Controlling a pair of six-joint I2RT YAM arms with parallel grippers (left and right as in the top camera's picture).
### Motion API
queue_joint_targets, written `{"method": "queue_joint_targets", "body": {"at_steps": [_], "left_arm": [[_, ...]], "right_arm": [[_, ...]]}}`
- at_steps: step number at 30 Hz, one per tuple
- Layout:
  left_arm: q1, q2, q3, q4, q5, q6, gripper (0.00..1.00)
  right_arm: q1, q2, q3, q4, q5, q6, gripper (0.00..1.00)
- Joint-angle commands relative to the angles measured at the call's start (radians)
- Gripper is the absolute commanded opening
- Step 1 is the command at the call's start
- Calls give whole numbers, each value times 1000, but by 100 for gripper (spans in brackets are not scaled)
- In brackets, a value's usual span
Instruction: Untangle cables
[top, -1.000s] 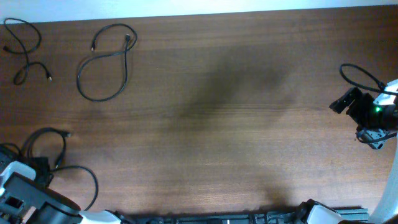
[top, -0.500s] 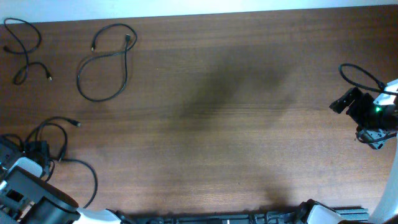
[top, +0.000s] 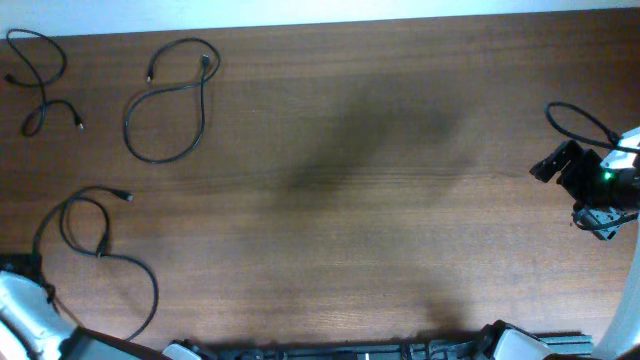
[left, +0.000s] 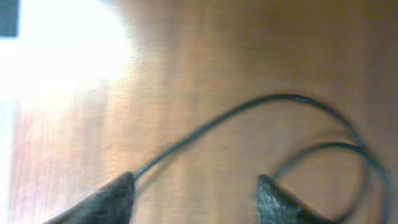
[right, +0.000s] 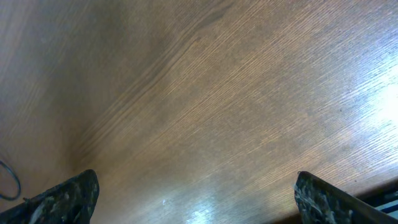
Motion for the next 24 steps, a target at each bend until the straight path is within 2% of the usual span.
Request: {"method": "queue_joint_targets", "body": {"at_steps": [1, 4, 6, 8, 10, 12, 15, 16, 17, 18, 19, 22, 24], "left_arm": [[18, 57, -34, -2, -119, 14, 63], [18, 143, -39, 5, -158, 17, 68], [17, 220, -40, 17, -140, 92, 68], [17, 291, -39, 32, -131, 221, 63], [19, 344, -39, 31, -131, 283, 54], [24, 391, -39, 27, -134, 284, 50], [24, 441, -39, 31, -134, 284, 53], [24, 454, -40, 27, -134, 284, 46], [24, 465, -40, 26, -133, 283, 21], [24, 472, -39, 25, -128, 283, 5], [24, 477, -39, 34, -107, 283, 0], [24, 478, -36, 82, 19, 280, 0], [24, 478, -35, 100, 70, 183, 0]], "right_arm": [[-5, -2, 14, 0, 9, 7, 99], [-5, -2, 14, 0, 10, 7, 99], [-5, -2, 14, 0, 9, 7, 99], [-5, -2, 14, 0, 9, 7, 99], [-5, -2, 14, 0, 9, 7, 99], [-5, -2, 14, 0, 9, 7, 99], [-5, -2, 14, 0, 9, 7, 99], [-5, -2, 14, 0, 9, 7, 99], [-5, -2, 14, 0, 9, 7, 99], [-5, -2, 14, 0, 9, 7, 99], [-5, -2, 14, 0, 9, 7, 99], [-5, -2, 14, 0, 9, 7, 99], [-5, -2, 14, 0, 9, 7, 99]]}}
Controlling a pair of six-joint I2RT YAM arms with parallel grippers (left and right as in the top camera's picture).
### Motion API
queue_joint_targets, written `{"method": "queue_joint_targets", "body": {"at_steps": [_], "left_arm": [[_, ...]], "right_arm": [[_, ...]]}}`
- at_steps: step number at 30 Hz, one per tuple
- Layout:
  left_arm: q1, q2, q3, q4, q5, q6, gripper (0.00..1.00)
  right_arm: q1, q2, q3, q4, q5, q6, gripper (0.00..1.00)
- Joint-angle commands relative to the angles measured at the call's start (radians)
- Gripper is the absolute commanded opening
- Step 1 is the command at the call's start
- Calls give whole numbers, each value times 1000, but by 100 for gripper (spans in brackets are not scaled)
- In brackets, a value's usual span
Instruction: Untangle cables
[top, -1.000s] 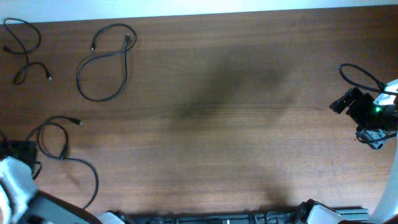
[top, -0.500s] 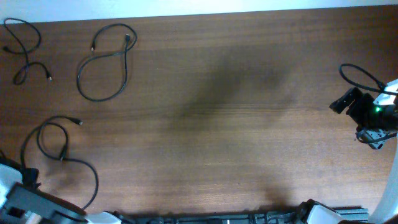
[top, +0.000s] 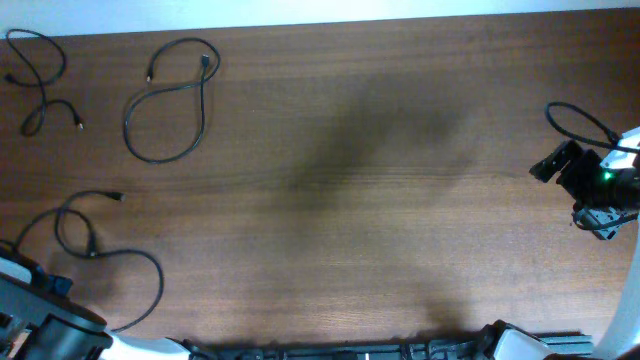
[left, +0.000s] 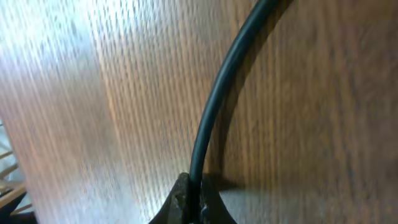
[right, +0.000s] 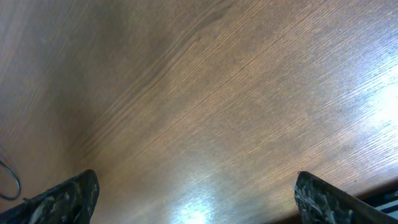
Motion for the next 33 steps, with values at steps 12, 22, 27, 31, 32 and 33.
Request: {"method": "queue_joint_targets", "body": {"at_steps": [12, 22, 27, 31, 32, 33], "left_arm": [[6, 72, -36, 243, 585, -507, 0], [7, 16, -36, 138, 735, -481, 82], [4, -201, -36, 90, 798, -398, 82], [-55, -398, -36, 92, 996, -228, 86], [-81, -439, -36, 91, 998, -203, 91], [-121, -487, -36, 90, 998, -176, 99]], "right_arm": [[-5, -2, 14, 0, 9, 7, 99], [-5, -2, 14, 0, 9, 7, 99], [-5, -2, 14, 0, 9, 7, 99], [-5, -2, 14, 0, 9, 7, 99], [-5, -2, 14, 0, 9, 7, 99], [-5, -2, 14, 0, 9, 7, 99]]}}
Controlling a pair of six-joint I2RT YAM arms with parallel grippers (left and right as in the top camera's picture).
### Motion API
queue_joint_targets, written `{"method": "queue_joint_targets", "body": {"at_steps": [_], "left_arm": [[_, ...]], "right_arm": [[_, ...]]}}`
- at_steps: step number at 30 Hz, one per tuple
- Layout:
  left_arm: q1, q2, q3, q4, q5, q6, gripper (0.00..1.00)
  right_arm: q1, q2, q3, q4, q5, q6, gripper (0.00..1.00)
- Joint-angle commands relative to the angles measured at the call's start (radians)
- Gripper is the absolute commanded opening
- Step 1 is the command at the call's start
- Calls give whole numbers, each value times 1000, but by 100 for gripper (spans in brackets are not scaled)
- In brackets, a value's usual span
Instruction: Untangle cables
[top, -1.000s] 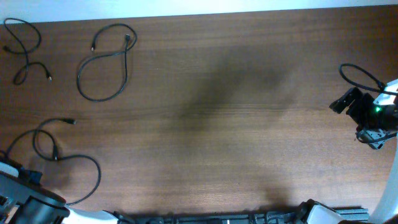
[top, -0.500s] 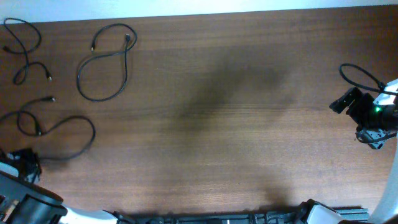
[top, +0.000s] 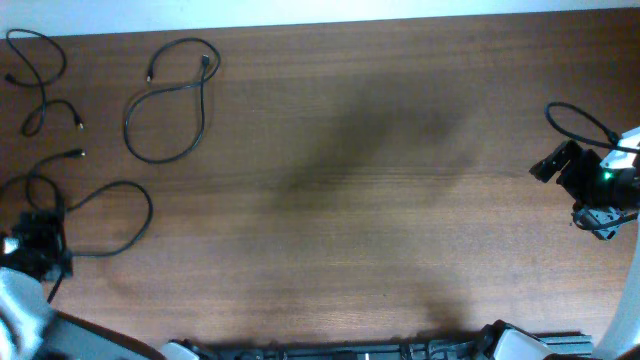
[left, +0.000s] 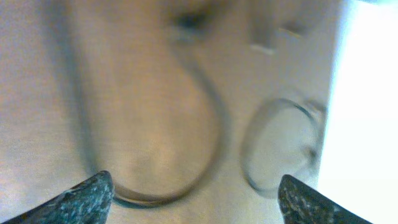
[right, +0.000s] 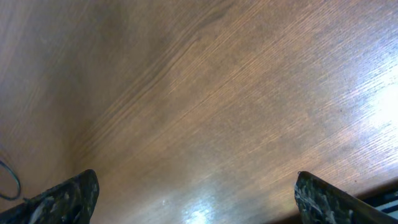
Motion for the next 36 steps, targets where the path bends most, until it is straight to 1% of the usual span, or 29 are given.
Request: {"method": "queue_joint_targets", "body": {"at_steps": [1, 3, 4, 5, 7, 9, 11, 13, 14, 16, 18, 21, 23, 25, 26, 28, 36], "left_arm": [[-135, -188, 5, 0, 120, 174, 99], [-230, -253, 5, 1, 119, 199, 99], [-299, -287, 5, 7, 106, 206, 99], [-370, -317, 5, 9, 66, 205, 99], [-523, -373, 5, 10, -58, 205, 99], [-625, -409, 5, 18, -139, 223, 99], [-745, -452, 5, 47, -151, 361, 99], [-838, -491, 5, 53, -163, 446, 99], [-880, -509, 5, 53, -189, 459, 99], [-975, -554, 5, 53, -296, 463, 99], [-1039, -592, 5, 53, -392, 463, 99], [-1141, -661, 5, 52, -599, 462, 99], [-1189, -694, 5, 53, -717, 442, 99], [-1218, -713, 5, 52, -807, 380, 99], [-1223, -715, 5, 53, -821, 350, 99], [-1223, -710, 5, 53, -820, 327, 99], [-1223, -690, 5, 53, -813, 327, 99]], "right_arm": [[-5, -2, 14, 0, 9, 8, 99], [-5, -2, 14, 0, 9, 8, 99], [-5, -2, 14, 0, 9, 8, 99], [-5, -2, 14, 0, 9, 8, 99], [-5, -2, 14, 0, 9, 8, 99], [-5, -2, 14, 0, 10, 8, 99], [-5, -2, 14, 0, 9, 8, 99], [-5, -2, 14, 0, 9, 8, 99], [-5, -2, 14, 0, 9, 8, 98], [-5, -2, 14, 0, 9, 8, 99], [-5, -2, 14, 0, 9, 8, 99], [-5, -2, 14, 0, 9, 8, 99], [-5, -2, 14, 0, 9, 8, 99], [-5, -2, 14, 0, 9, 8, 99], [-5, -2, 14, 0, 9, 8, 99], [-5, -2, 14, 0, 9, 8, 99], [-5, -2, 14, 0, 9, 8, 99]]}}
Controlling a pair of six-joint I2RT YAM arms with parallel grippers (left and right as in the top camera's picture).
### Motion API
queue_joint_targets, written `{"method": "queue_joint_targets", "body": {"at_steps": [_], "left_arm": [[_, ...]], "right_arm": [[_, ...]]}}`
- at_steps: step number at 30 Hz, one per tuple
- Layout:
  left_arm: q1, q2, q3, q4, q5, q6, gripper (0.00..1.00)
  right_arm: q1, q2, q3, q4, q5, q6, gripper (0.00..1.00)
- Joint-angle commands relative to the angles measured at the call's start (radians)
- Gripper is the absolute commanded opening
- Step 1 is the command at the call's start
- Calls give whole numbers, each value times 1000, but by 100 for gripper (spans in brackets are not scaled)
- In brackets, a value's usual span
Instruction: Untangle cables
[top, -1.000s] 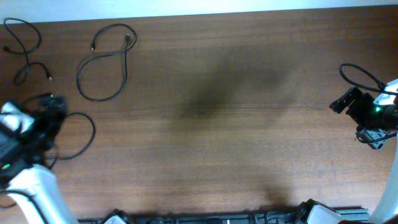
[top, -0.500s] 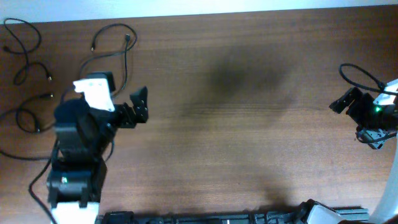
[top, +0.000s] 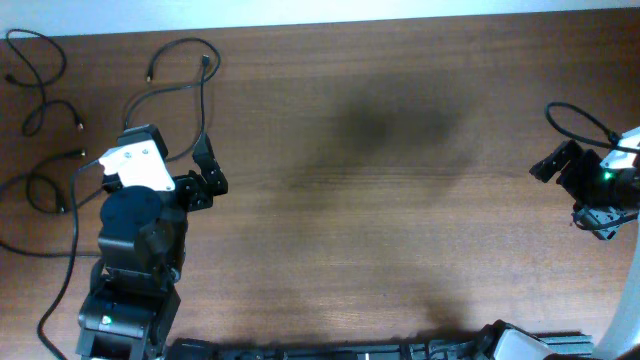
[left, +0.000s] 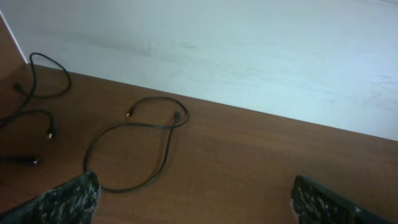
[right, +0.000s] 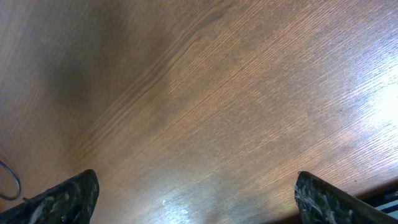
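Three black cables lie at the table's left. A thin one (top: 35, 70) is in the far corner. A looped one (top: 165, 95) (left: 134, 146) lies beside it, its near end hidden under my left arm. A third (top: 40, 190) sprawls along the left edge. My left gripper (top: 212, 170) (left: 196, 202) is open and empty, raised right of the looped cable and facing the back wall. At the right edge my right gripper (top: 547, 165) (right: 196, 199) is open over bare wood.
The white wall (left: 249, 50) runs behind the table's far edge. A black lead (top: 580, 122) loops off the right arm near the right edge. Wide bare wood (top: 400, 200) lies between the two arms. The left arm's base (top: 130, 310) stands at the front left.
My left arm was at the far left edge, open over the third cable. It now stands further right with the gripper raised near the looped cable. The third cable lies more spread out.
My left gripper was open by the third cable at the front left. Then it was shut on that cable. Then it was open, with the cable shifted up along the left edge. Now it is off the cable. The right arm has stayed still.
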Motion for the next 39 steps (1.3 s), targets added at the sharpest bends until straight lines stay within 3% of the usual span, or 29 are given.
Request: {"method": "queue_joint_targets", "body": {"at_steps": [1, 8, 15, 24, 36, 39], "left_arm": [[-6, -5, 3, 2, -24, -14, 99], [-6, -104, 3, -4, 12, -14, 99], [-6, -300, 3, -112, 25, -14, 99], [-6, -370, 3, -318, 25, -14, 99], [-6, -370, 3, -779, 25, -14, 99], [-6, -370, 3, -784, 25, -19, 99]], "right_arm": [[-5, -2, 14, 0, 9, 7, 99], [-5, -2, 14, 0, 9, 7, 99], [-5, -2, 14, 0, 10, 7, 99], [-5, -2, 14, 0, 10, 7, 99], [-5, -2, 14, 0, 10, 7, 99], [-5, -2, 14, 0, 9, 7, 99]]}}
